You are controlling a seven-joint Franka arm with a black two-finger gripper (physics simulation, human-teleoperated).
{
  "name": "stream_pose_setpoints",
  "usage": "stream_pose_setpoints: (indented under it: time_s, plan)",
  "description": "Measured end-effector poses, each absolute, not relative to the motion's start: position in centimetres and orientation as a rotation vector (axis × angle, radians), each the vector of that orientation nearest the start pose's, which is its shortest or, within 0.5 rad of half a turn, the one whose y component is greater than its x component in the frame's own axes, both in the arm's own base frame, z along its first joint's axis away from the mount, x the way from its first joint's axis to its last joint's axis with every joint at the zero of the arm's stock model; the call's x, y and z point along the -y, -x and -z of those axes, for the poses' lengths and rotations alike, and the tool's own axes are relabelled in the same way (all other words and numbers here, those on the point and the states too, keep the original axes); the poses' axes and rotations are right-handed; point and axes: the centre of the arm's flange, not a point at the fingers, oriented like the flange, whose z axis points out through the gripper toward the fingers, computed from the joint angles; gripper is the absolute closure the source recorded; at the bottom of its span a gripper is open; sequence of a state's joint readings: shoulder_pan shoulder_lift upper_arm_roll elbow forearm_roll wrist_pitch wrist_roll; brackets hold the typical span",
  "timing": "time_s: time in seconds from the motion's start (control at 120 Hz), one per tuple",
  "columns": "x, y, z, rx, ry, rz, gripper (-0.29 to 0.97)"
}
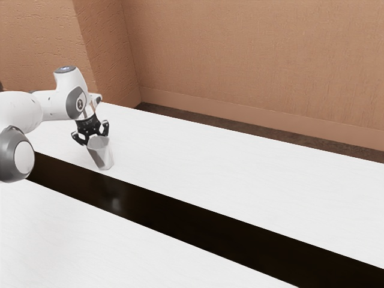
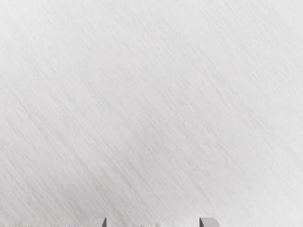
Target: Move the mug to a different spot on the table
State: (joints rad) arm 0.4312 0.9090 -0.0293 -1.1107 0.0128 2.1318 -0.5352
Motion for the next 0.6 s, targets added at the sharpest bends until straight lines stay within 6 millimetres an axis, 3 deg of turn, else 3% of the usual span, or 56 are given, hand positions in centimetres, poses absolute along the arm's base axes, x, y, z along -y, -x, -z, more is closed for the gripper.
stream_pose_setpoints:
  time_s: [0.333, 0.6]
  plan:
    - [-30.8, -71.5, -27.5, 1.474, 2.82, 0.135, 0.64]
    - [-29.9, -70.6, -28.1, 1.506, 2.831, -0.048, 0.7]
